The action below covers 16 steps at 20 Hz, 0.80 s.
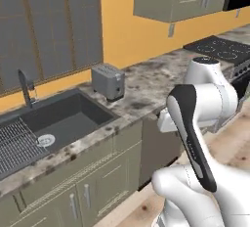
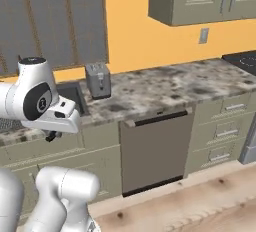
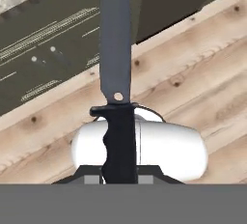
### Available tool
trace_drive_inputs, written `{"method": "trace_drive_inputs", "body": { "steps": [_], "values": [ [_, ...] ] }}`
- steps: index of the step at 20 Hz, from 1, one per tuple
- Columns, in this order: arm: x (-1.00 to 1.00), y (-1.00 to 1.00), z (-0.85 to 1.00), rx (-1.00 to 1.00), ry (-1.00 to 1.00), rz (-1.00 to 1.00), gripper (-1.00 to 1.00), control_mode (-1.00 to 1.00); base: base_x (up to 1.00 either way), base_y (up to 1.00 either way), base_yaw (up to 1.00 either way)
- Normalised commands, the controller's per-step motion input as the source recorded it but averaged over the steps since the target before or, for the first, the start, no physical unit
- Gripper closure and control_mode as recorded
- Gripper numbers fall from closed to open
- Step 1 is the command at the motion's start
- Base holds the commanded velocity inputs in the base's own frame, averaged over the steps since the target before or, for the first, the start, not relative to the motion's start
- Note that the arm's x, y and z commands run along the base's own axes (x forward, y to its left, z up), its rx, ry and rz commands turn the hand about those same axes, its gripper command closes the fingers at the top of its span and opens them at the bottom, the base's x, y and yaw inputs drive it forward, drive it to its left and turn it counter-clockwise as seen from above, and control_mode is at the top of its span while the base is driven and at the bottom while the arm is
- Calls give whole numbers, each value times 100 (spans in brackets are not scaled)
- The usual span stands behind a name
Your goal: Retrieve the butter from the fridge and place it on a plate on the dining table. Then retrieve the butter knife by the fridge and place it near the plate.
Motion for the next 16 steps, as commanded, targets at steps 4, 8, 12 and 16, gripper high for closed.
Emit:
{"method": "trace_drive_inputs", "body": {
  "steps": [4, 8, 12, 16],
  "values": [
    [0, 0, 0, 0, 0, 0, 100, 100, 0, -100, -55],
    [0, 0, 0, 0, 0, 0, 100, 100, 0, -100, -56],
    [0, 0, 0, 0, 0, 0, 100, 100, 1, -100, -57],
    [0, 0, 0, 0, 0, 0, 100, 100, 14, -100, -59]
  ]
}}
